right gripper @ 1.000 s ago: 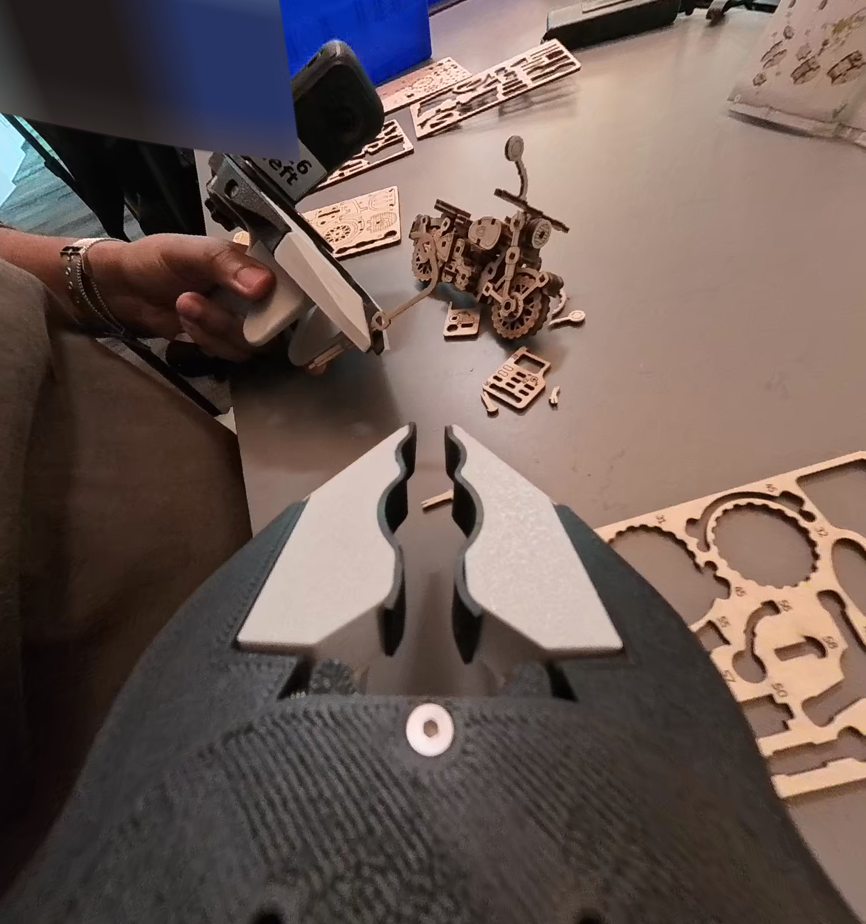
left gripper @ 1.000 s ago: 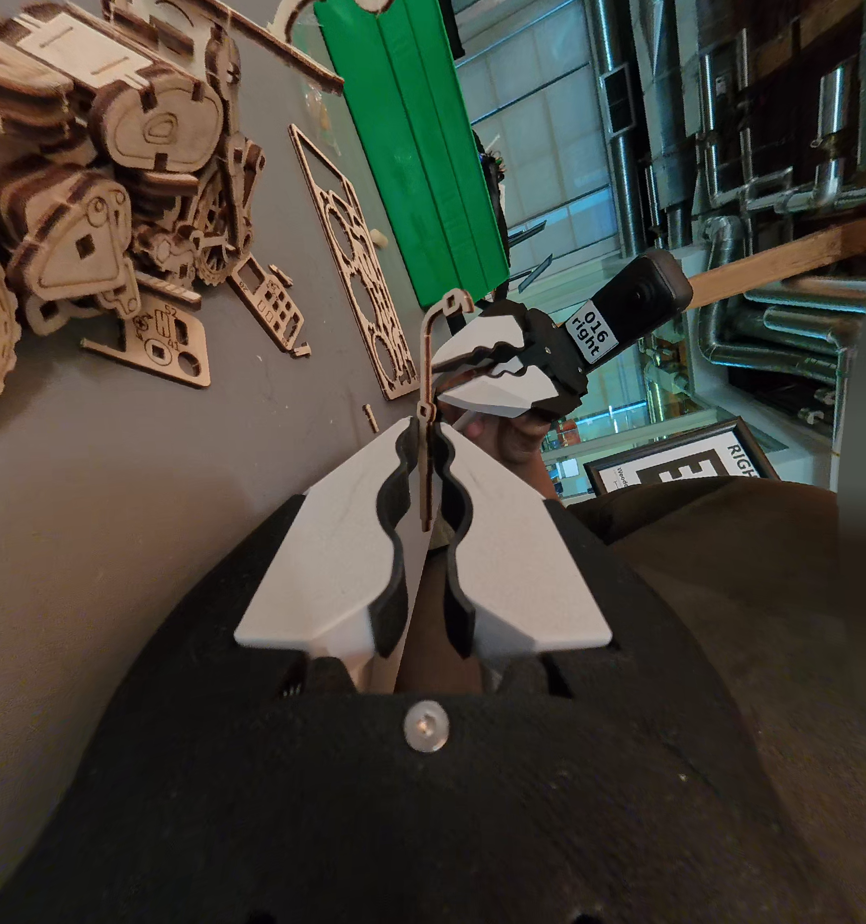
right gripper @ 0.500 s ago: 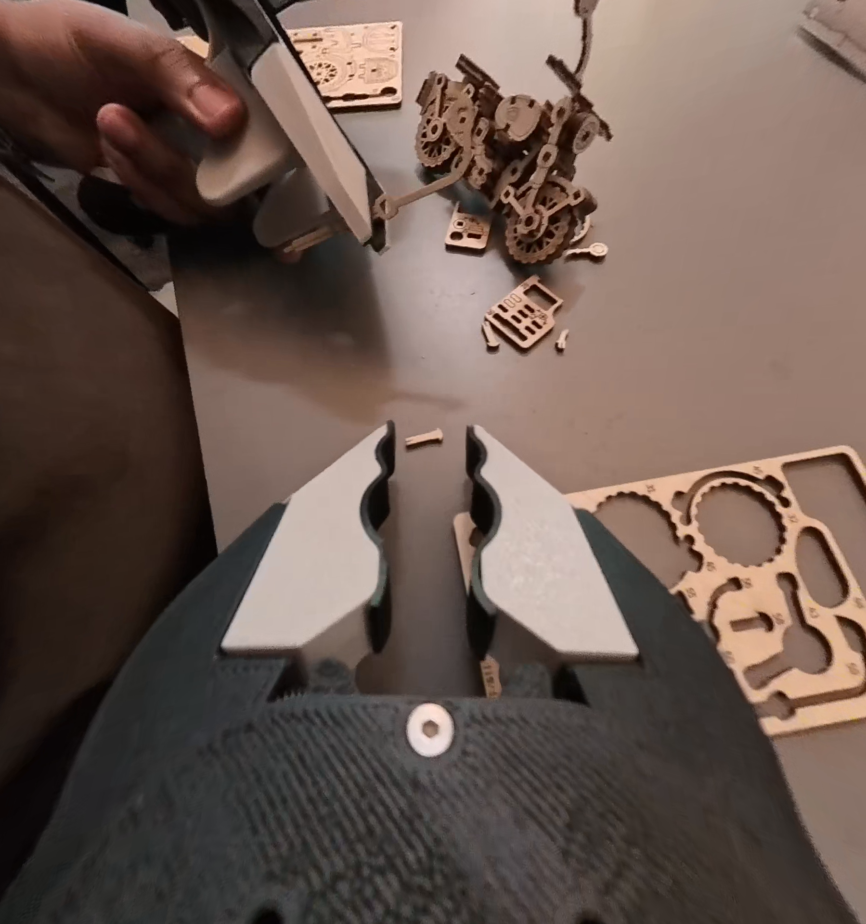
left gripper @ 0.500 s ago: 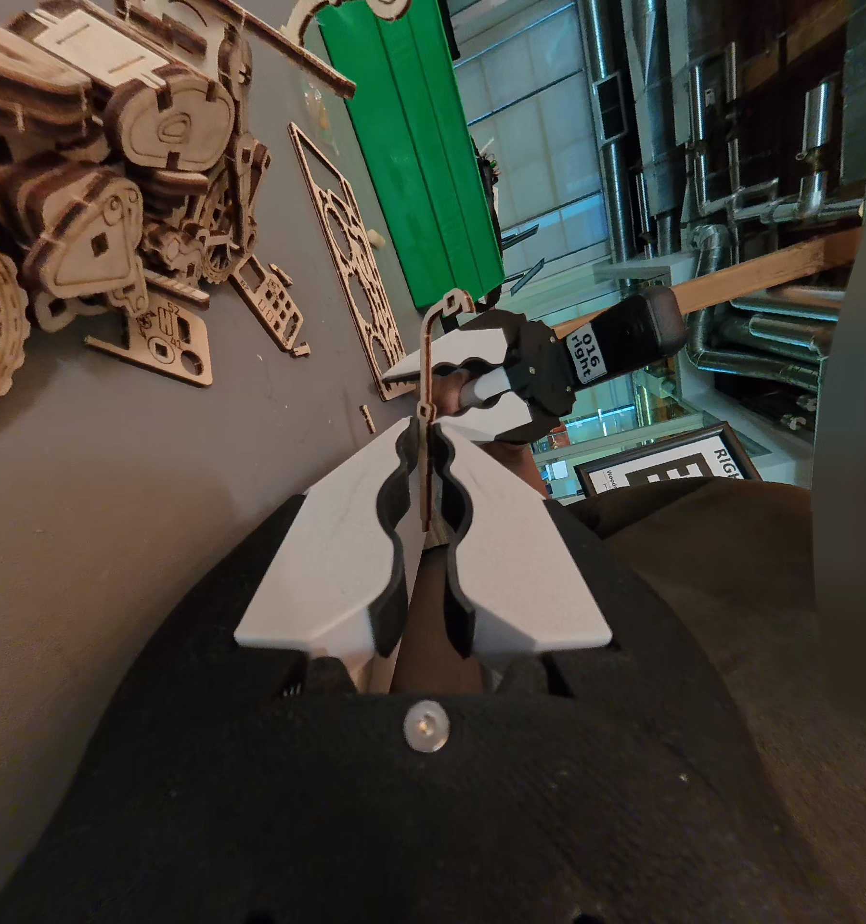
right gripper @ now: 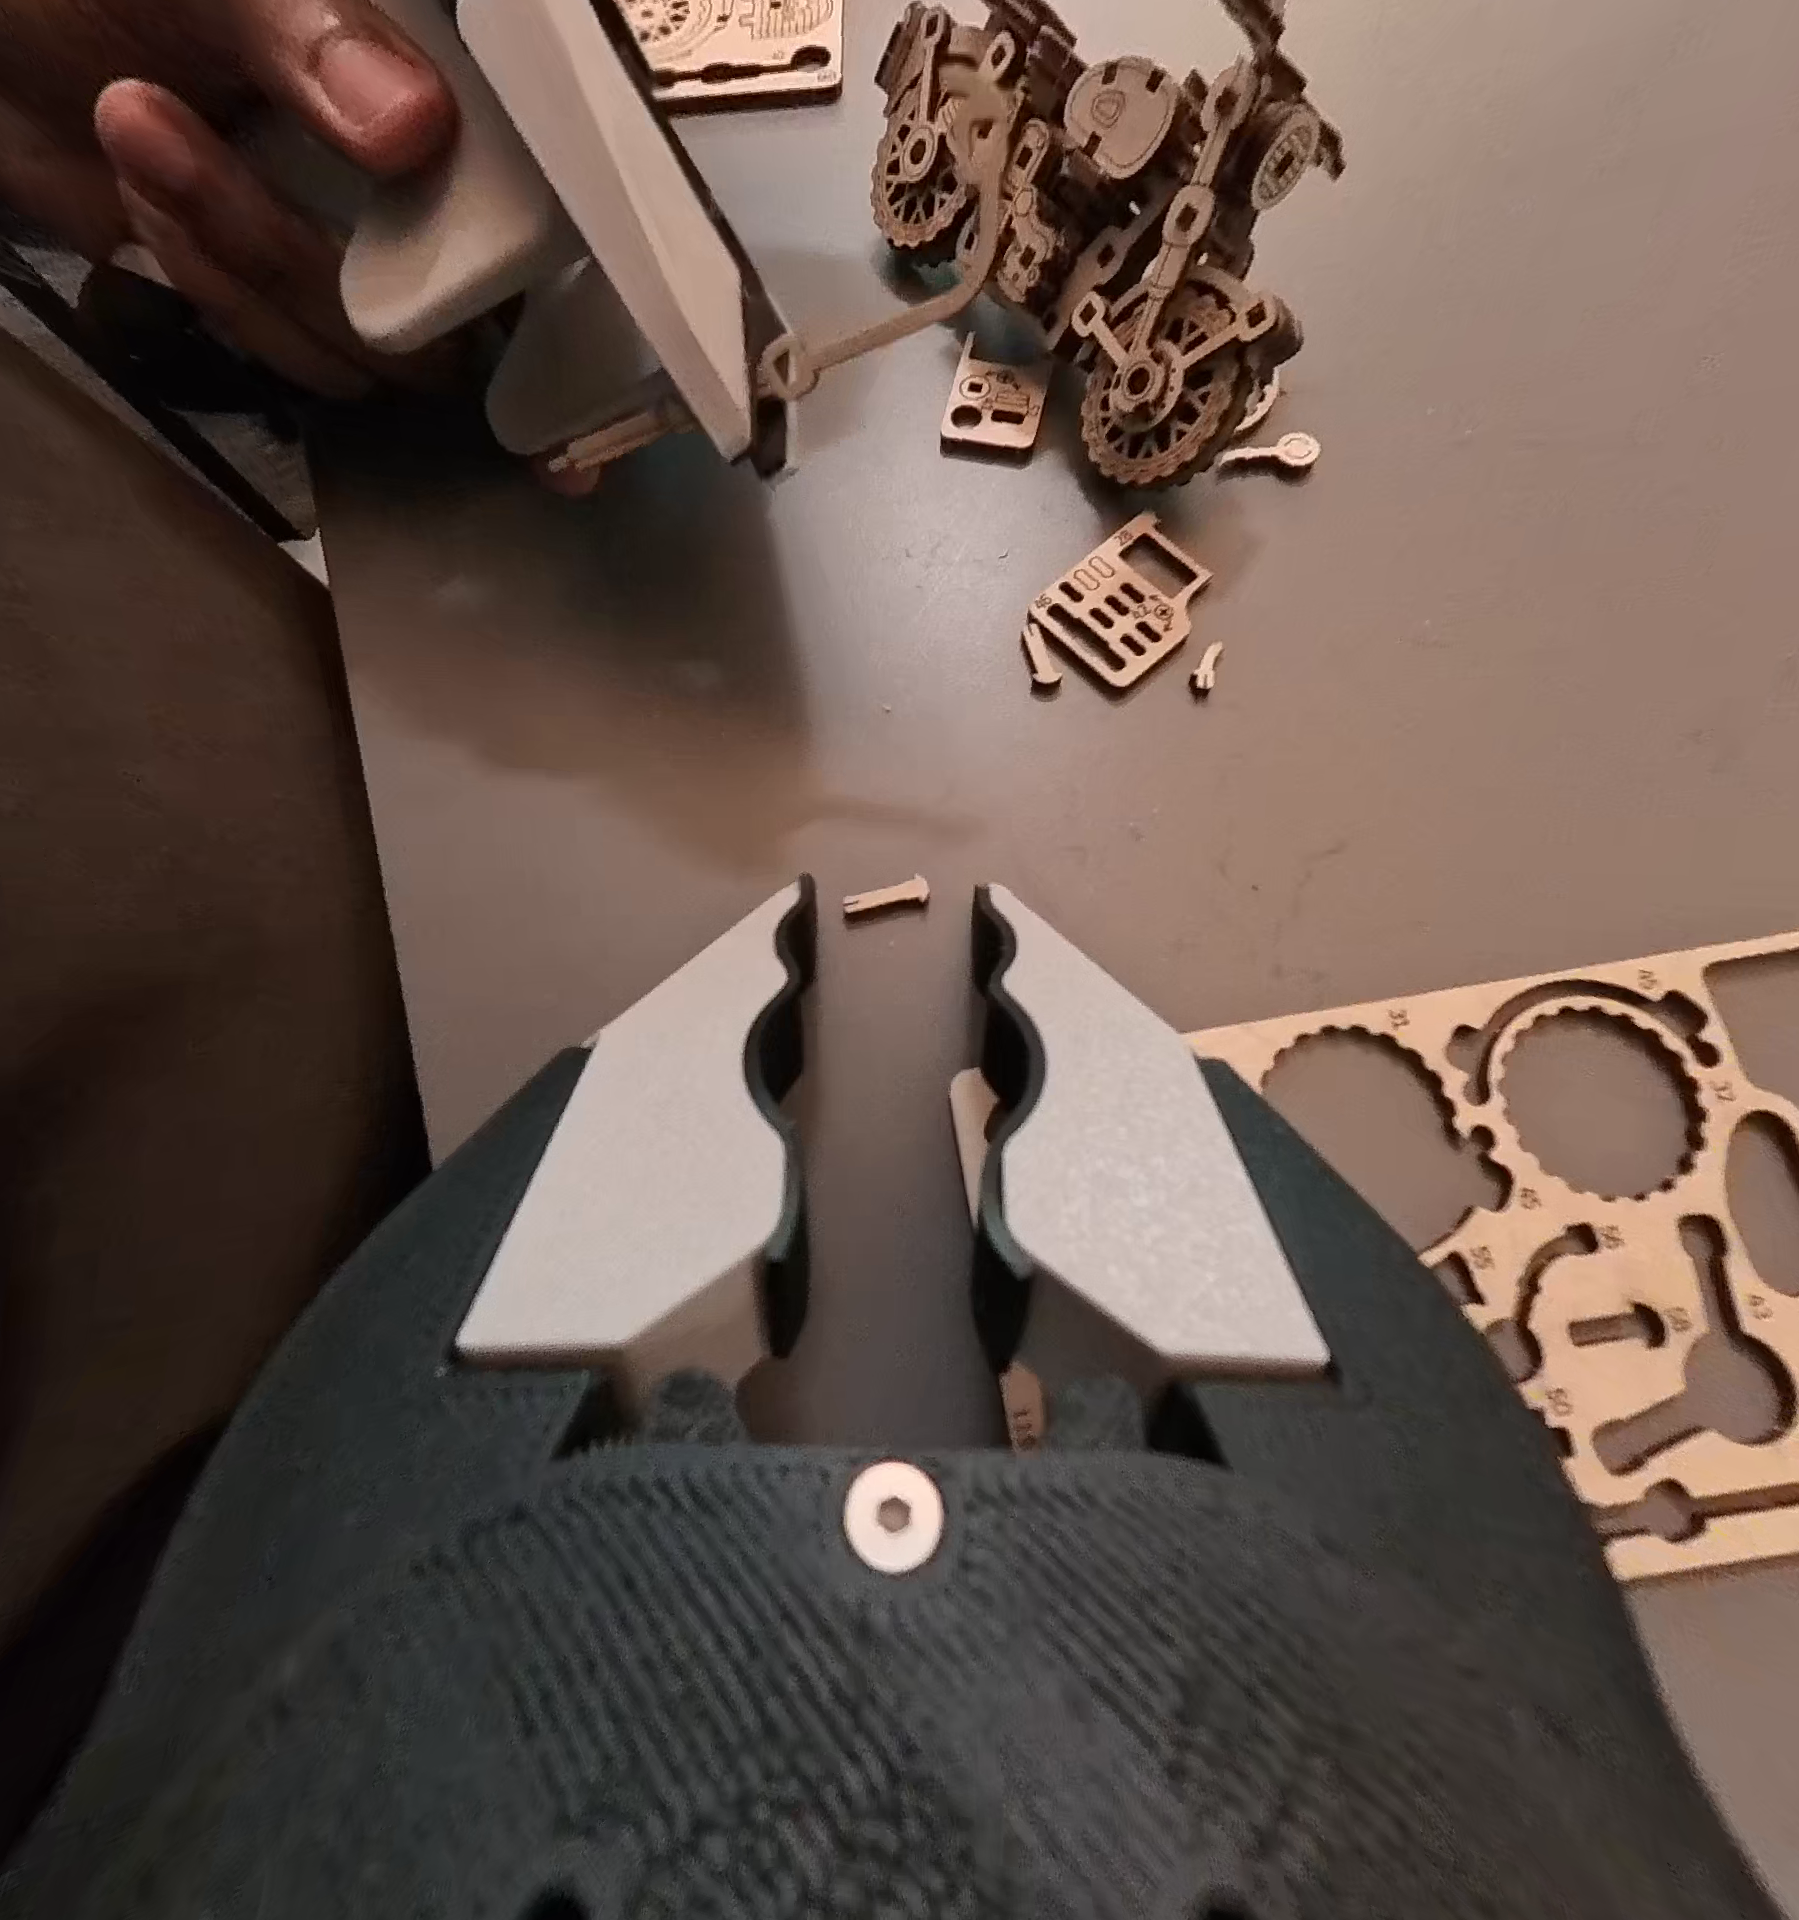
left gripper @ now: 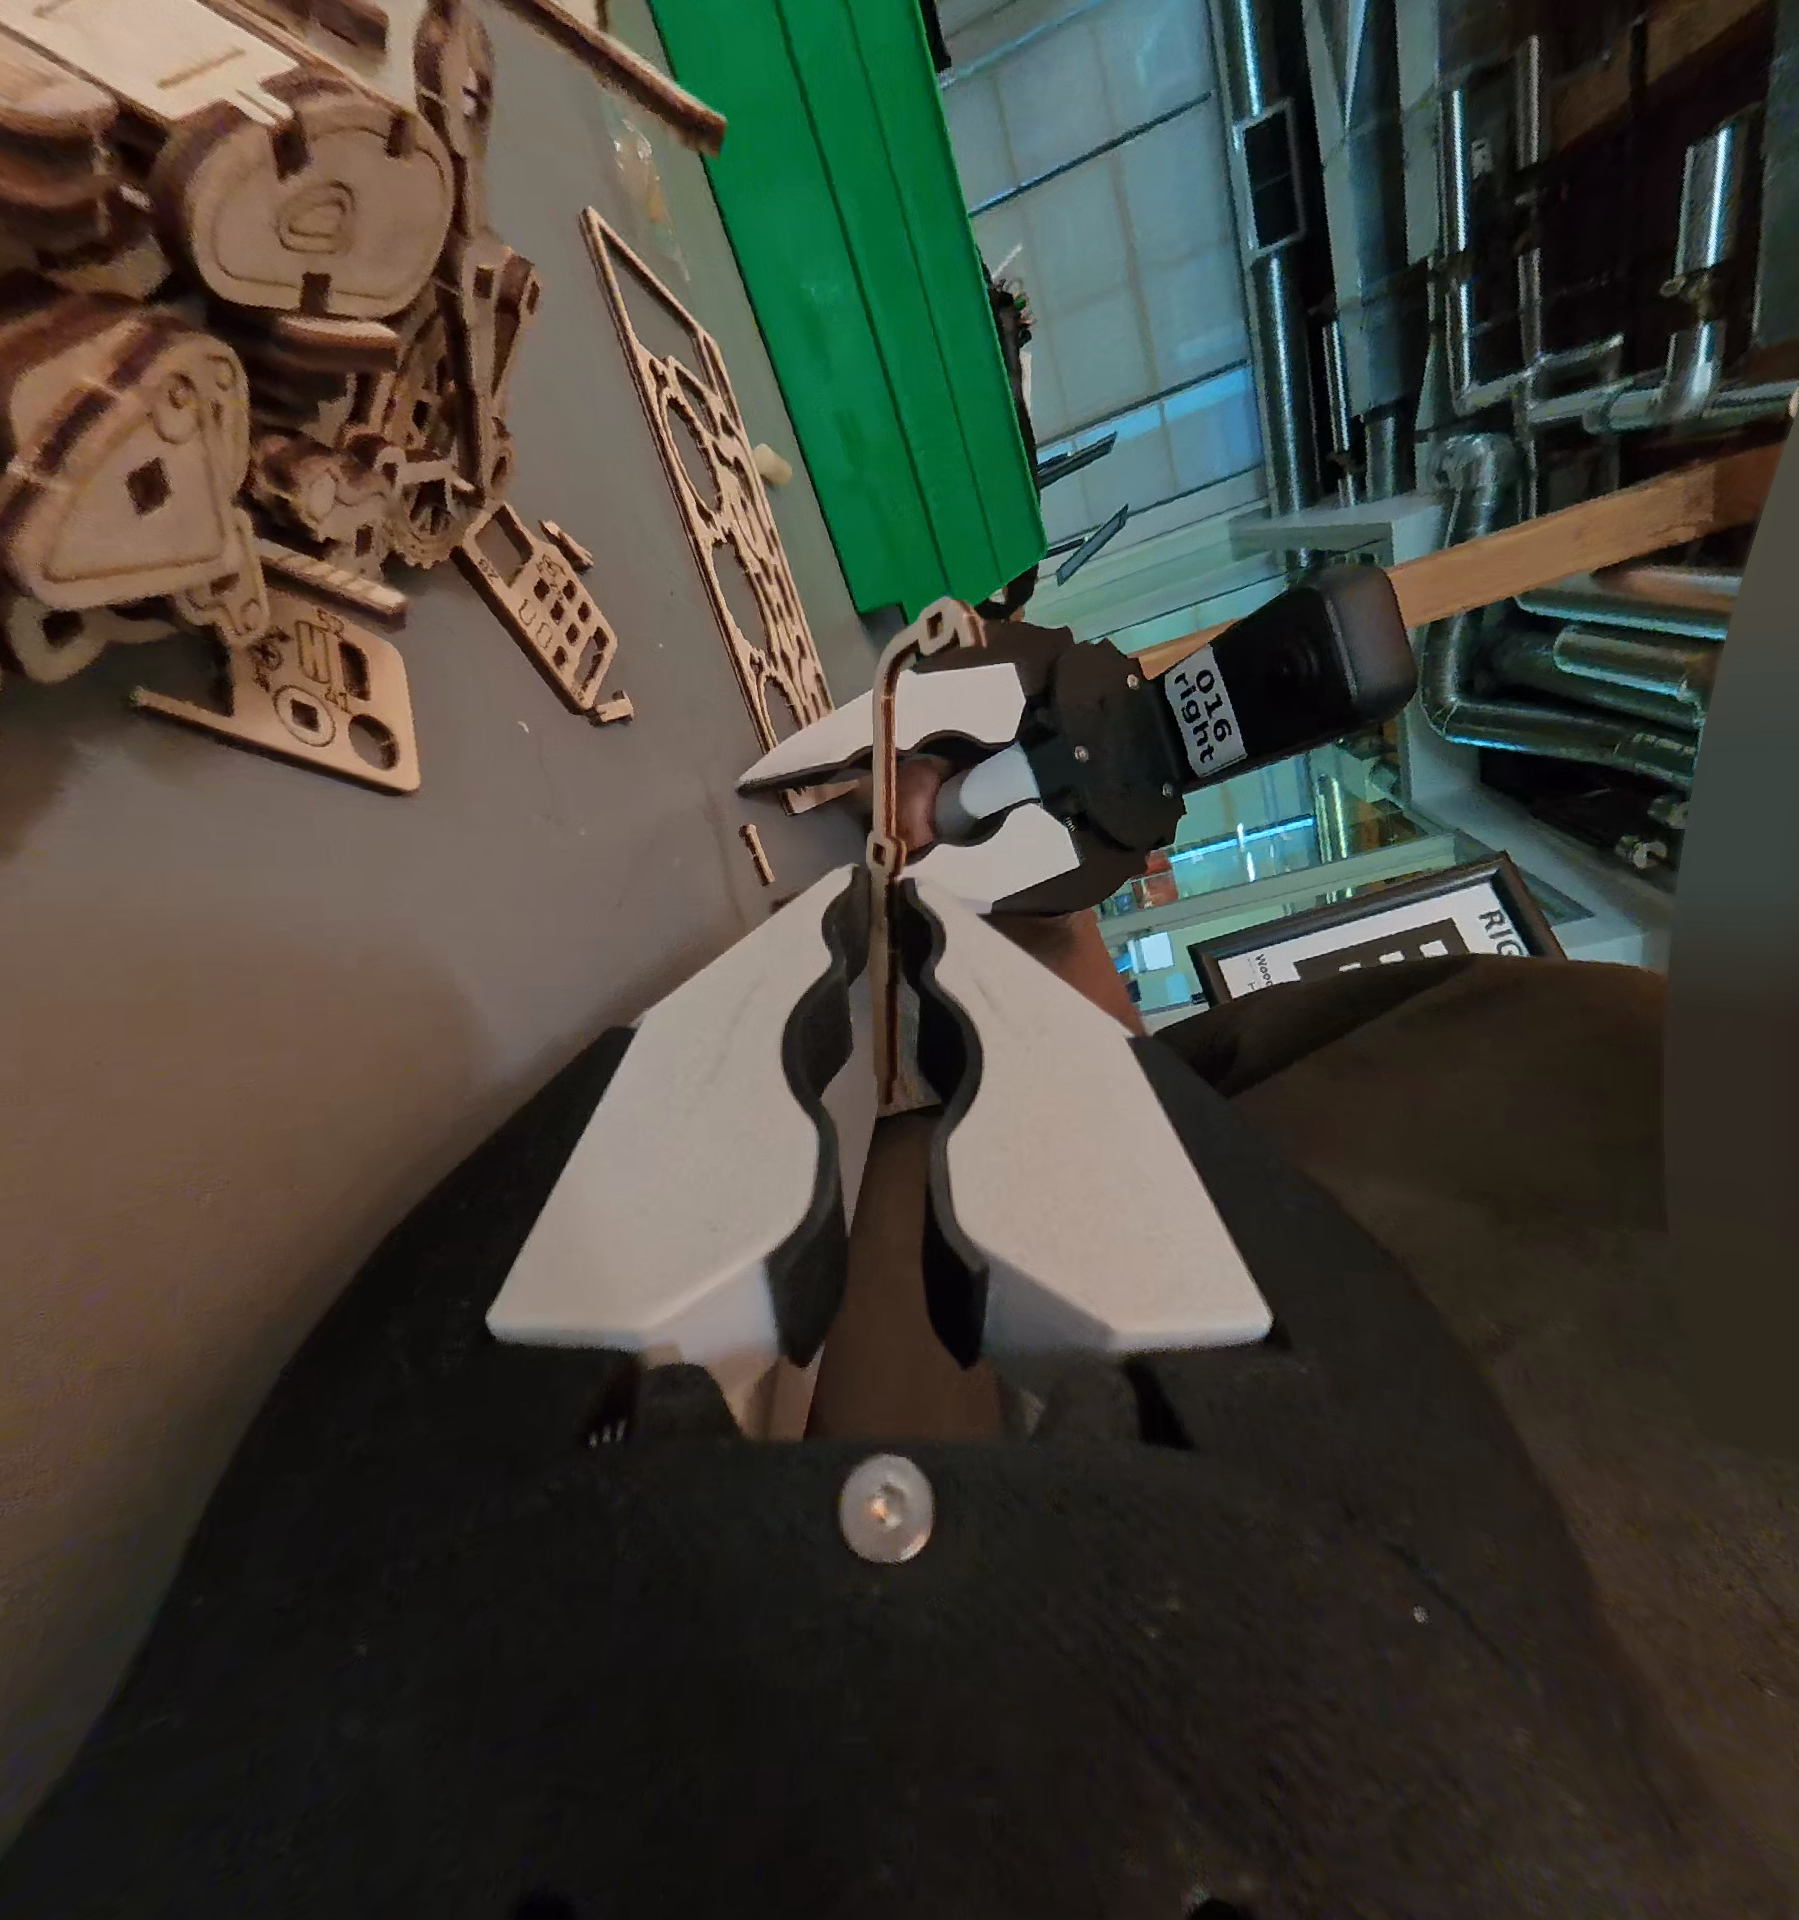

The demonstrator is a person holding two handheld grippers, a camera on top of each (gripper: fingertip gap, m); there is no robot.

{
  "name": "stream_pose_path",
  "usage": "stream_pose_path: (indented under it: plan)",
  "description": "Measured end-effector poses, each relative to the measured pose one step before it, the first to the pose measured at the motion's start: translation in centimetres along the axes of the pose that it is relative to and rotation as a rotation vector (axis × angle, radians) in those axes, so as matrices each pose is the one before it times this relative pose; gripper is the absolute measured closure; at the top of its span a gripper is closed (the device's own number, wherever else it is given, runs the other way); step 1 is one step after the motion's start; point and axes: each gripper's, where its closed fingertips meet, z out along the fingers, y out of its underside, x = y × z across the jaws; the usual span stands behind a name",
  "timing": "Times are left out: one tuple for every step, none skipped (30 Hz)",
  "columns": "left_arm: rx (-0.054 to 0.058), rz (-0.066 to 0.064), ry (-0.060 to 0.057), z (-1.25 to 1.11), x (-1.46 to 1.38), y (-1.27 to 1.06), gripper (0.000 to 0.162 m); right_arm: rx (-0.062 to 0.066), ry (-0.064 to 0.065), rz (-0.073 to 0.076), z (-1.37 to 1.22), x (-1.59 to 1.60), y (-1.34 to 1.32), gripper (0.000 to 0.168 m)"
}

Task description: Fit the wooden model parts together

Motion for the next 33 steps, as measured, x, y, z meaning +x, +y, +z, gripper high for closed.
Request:
stream_pose_path:
  plan:
    - [-0.0053,0.0048,-0.0042,0.061,-0.015,0.086,0.159,-0.0006,0.0031,-0.0018,0.034,0.069,-0.013,0.140]
    - [-0.0035,0.0023,-0.0023,0.043,-0.020,0.048,0.159,-0.0001,0.0008,-0.0005,0.042,0.056,-0.025,0.140]
    - [-0.0010,-0.0006,-0.0002,0.005,0.000,0.007,0.159,0.0001,-0.0013,0.0013,0.023,0.028,-0.025,0.141]
    - [0.0014,-0.0034,0.0019,-0.020,0.001,-0.032,0.159,0.0003,-0.0021,0.0018,0.012,0.037,-0.018,0.141]
    - [0.0028,-0.0062,0.0041,-0.031,0.001,-0.064,0.159,0.0002,-0.0023,0.0015,0.016,0.014,-0.019,0.141]
    - [0.0033,-0.0075,0.0052,-0.037,0.016,-0.070,0.159,0.0001,-0.0025,-0.0001,0.004,-0.005,-0.007,0.141]
    - [0.0030,-0.0075,0.0055,-0.049,0.018,-0.070,0.159,-0.0001,-0.0019,-0.0019,0.015,-0.007,-0.013,0.141]
    - [0.0027,-0.0066,0.0046,-0.033,0.013,-0.065,0.159,-0.0001,-0.0015,-0.0025,0.012,-0.027,-0.008,0.141]
    - [0.0015,-0.0056,0.0043,-0.023,0.024,-0.051,0.159,-0.0002,-0.0017,-0.0030,0.011,-0.026,-0.006,0.141]
    - [-0.0016,-0.0058,0.0057,-0.013,0.027,-0.004,0.159,-0.0002,-0.0008,-0.0021,0.004,-0.018,0.000,0.141]
    - [-0.0043,-0.0063,0.0063,0.005,0.045,0.043,0.159,0.0001,-0.0006,-0.0001,0.001,-0.007,-0.001,0.141]
    - [-0.0027,-0.0050,0.0048,-0.004,0.031,0.009,0.159,0.0000,-0.0005,-0.0001,0.000,-0.006,0.000,0.140]
    - [0.0008,-0.0031,0.0029,-0.017,0.015,-0.025,0.159,-0.0002,0.0020,-0.0018,0.003,0.009,0.001,0.141]
    - [0.0014,-0.0030,0.0030,-0.025,0.017,-0.026,0.159,-0.0004,0.0027,-0.0042,0.018,-0.006,0.005,0.140]
    - [0.0007,-0.0040,0.0038,-0.017,0.024,-0.021,0.159,-0.0006,0.0026,-0.0062,0.013,-0.024,0.013,0.140]
    - [0.0009,-0.0044,0.0038,-0.026,0.027,-0.026,0.159,-0.0007,0.0039,-0.0069,0.019,-0.012,0.008,0.140]
    - [0.0013,-0.0045,0.0030,-0.020,0.003,-0.039,0.159,-0.0007,0.0025,-0.0069,0.021,-0.012,0.004,0.140]
    - [0.0013,-0.0041,0.0025,-0.011,0.005,-0.039,0.159,-0.0007,0.0015,-0.0063,0.022,-0.020,0.003,0.140]
    - [0.0012,-0.0039,0.0024,0.000,0.000,-0.044,0.159,-0.0003,0.0017,-0.0037,0.008,0.007,-0.004,0.140]
    - [0.0010,-0.0041,0.0016,-0.001,-0.019,-0.040,0.159,0.0000,0.0000,0.0000,0.010,0.018,-0.009,0.140]
    - [0.0000,-0.0037,0.0011,0.013,-0.009,-0.036,0.159,0.0004,-0.0011,0.0034,-0.005,0.023,0.000,0.141]
    - [-0.0001,-0.0020,0.0012,0.020,-0.008,-0.026,0.159,0.0005,-0.0038,0.0039,-0.007,0.012,-0.014,0.141]
    - [0.0009,-0.0011,0.0001,0.002,-0.015,-0.028,0.159,0.0006,-0.0047,0.0052,0.001,-0.001,-0.010,0.141]
    - [0.0007,-0.0009,0.0003,-0.005,0.000,-0.010,0.159,0.0006,-0.0040,0.0035,-0.009,0.002,-0.014,0.141]
    - [0.0003,-0.0008,0.0007,0.005,0.003,-0.011,0.159,0.0002,-0.0020,0.0009,-0.003,-0.004,-0.001,0.141]
    - [0.0003,-0.0008,0.0006,-0.007,0.004,-0.004,0.159,-0.0001,0.0011,-0.0006,-0.001,0.020,0.002,0.142]
    - [0.0005,-0.0003,0.0002,-0.006,0.004,-0.010,0.159,-0.0002,0.0023,-0.0008,0.005,0.026,-0.002,0.142]
    - [0.0002,0.0000,0.0002,-0.009,0.002,-0.005,0.159,-0.0001,0.0011,-0.0004,0.006,0.006,-0.004,0.143]
    - [0.0001,0.0004,0.0000,-0.002,-0.001,0.008,0.159,0.0000,0.0006,-0.0002,0.000,0.010,0.000,0.143]
    - [0.0004,0.0009,-0.0004,-0.010,0.000,-0.001,0.159,-0.0001,0.0007,-0.0005,0.005,0.004,0.011,0.143]
    - [0.0000,0.0009,-0.0002,-0.003,0.012,0.004,0.159,-0.0001,0.0008,-0.0008,0.004,-0.004,-0.002,0.143]
    - [-0.0003,0.0008,0.0000,-0.004,-0.004,0.013,0.159,-0.0001,0.0007,-0.0011,0.005,0.006,-0.003,0.143]
    - [0.0001,0.0005,0.0000,-0.002,0.009,0.005,0.159,-0.0001,0.0005,-0.0008,-0.003,-0.007,0.004,0.143]
